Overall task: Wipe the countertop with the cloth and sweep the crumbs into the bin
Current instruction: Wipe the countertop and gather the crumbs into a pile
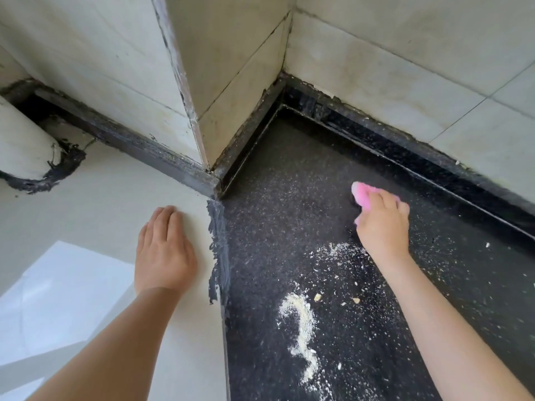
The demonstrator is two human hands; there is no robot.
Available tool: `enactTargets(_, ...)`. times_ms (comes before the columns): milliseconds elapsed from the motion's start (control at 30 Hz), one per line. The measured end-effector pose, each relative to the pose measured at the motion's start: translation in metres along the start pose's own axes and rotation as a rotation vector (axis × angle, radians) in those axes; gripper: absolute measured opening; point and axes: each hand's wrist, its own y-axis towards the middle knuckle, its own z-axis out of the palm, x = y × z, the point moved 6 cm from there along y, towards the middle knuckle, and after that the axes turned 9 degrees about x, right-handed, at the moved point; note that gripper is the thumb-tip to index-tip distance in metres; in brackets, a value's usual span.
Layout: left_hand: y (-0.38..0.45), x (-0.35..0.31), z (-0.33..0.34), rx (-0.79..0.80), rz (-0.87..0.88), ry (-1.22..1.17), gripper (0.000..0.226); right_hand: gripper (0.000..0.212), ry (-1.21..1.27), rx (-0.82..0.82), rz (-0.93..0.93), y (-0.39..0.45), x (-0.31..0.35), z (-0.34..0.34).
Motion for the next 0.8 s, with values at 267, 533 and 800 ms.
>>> enactTargets(267,0.002,0.000,0.001,0.050,-0.020,0.011,0.057,0.033,0.111,-0.147,-0.253,0.000,0.073,-0.024)
enactTargets(533,0.001,0.000,0.002,0.015,-0.010,0.017,0.055,0.052,0.082,0.181,-0.358,0.075,0.129,0.011)
enactTargets(800,0.001,-0.002,0.000,0.009,-0.002,0.021,0.054,0.050,0.248,0.516,-0.744,-0.056,0.066,0.022)
